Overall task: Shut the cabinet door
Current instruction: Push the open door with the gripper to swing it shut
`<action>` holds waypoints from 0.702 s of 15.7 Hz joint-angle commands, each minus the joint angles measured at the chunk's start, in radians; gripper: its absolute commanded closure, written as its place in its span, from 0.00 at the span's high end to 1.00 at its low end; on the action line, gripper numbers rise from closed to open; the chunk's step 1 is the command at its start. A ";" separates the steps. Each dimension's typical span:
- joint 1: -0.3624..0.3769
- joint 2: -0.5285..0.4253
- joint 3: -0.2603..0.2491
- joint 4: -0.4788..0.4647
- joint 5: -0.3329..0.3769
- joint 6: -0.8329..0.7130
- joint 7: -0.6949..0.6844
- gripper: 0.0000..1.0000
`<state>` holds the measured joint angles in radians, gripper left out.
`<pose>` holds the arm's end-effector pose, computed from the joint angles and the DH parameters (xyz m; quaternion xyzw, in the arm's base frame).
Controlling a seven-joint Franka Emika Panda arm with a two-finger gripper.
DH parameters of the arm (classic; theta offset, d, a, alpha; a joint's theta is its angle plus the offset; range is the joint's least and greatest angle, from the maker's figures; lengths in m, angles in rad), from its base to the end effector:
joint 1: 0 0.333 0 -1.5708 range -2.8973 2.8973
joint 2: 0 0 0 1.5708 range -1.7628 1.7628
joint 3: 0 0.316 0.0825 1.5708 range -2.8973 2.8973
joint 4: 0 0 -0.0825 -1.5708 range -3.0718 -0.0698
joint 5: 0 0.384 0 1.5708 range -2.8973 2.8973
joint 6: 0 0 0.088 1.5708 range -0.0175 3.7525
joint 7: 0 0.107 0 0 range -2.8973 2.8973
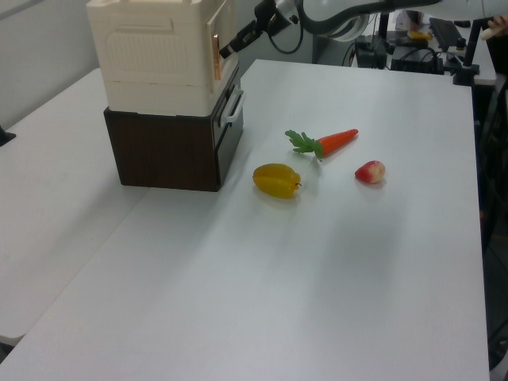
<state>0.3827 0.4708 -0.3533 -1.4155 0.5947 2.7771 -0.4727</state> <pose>0.7363 0.0576 0.5504 -0.8844 -0.0721 -0.4578 0.0551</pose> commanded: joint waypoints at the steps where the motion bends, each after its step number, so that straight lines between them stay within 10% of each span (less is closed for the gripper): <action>1: 0.005 0.031 0.011 0.018 0.008 0.073 0.042 0.03; 11: -0.002 0.008 0.011 -0.016 0.004 0.056 0.046 0.03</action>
<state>0.3831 0.4909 -0.3395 -1.4124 0.5947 2.8328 -0.4425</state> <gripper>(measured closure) 0.965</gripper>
